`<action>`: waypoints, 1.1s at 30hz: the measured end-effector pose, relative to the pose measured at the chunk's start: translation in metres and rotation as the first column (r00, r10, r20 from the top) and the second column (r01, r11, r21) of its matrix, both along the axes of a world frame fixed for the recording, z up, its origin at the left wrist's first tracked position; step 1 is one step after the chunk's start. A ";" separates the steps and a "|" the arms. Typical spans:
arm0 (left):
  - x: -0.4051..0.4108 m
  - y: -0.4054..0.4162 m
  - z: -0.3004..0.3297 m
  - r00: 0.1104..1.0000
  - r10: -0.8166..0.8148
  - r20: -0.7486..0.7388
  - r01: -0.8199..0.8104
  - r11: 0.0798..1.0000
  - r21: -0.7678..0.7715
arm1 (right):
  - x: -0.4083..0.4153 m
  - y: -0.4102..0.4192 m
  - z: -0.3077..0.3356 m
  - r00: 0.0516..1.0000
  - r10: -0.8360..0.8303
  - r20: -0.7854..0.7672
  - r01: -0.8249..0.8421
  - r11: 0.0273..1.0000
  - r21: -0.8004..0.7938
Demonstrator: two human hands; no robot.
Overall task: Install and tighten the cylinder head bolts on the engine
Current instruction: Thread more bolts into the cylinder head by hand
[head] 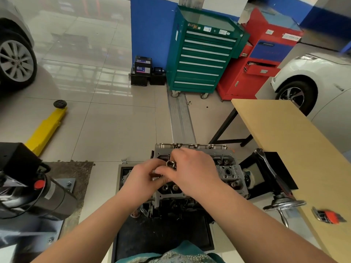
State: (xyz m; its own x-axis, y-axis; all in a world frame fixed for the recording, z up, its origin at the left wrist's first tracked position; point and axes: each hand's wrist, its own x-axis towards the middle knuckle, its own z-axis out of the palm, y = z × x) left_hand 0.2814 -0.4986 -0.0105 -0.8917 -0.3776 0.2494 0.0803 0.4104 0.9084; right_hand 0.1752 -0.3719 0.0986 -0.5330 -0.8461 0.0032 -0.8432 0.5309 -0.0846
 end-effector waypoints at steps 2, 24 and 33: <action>0.000 -0.002 -0.002 0.999 0.036 0.025 -0.035 0.998 -0.043 | -0.001 0.003 0.000 0.997 0.073 0.020 -0.072 0.996 -0.048; -0.002 0.001 0.003 0.999 0.020 -0.048 -0.024 0.995 -0.092 | 0.002 0.004 -0.001 0.999 0.041 -0.021 -0.042 0.998 -0.038; -0.002 -0.004 0.001 0.997 -0.066 0.036 0.064 0.997 0.038 | 0.003 0.008 0.001 0.981 0.135 0.141 -0.132 0.991 -0.029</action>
